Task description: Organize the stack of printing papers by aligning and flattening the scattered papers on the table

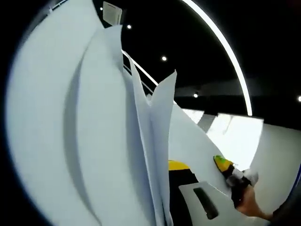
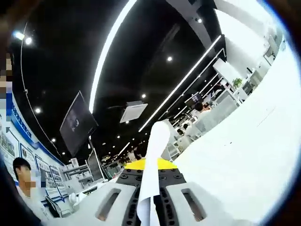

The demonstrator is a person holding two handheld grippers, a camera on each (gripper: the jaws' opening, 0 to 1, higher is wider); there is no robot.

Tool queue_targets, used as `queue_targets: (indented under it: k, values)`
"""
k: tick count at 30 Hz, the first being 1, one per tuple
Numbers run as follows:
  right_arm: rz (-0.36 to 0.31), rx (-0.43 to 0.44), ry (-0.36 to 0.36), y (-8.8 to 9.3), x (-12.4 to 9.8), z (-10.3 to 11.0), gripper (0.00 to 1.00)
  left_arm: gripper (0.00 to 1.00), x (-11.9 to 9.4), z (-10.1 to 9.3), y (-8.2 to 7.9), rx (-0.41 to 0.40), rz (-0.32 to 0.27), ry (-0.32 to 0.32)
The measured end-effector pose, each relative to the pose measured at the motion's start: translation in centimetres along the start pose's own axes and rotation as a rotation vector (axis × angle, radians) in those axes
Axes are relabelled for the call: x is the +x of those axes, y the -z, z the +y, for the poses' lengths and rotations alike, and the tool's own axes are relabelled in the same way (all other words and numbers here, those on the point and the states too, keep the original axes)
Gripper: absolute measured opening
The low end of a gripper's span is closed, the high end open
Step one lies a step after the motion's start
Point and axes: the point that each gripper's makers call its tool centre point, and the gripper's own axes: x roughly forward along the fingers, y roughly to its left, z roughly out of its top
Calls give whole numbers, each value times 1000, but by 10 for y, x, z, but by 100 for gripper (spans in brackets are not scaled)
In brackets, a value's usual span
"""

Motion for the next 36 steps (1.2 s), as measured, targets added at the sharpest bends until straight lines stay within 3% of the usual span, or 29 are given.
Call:
queue_targets:
  k: [8,25,36]
  values:
    - [15,-48,17,11,-1,2,0,9,-2,5,-7,-47,-31,15]
    - [65,39,19,41,1,10,0,12,-2,3,-8,-44,-37,21]
    - [84,-17,68,55,-7,18,0,15,-3,4,-11,-53,-47,23]
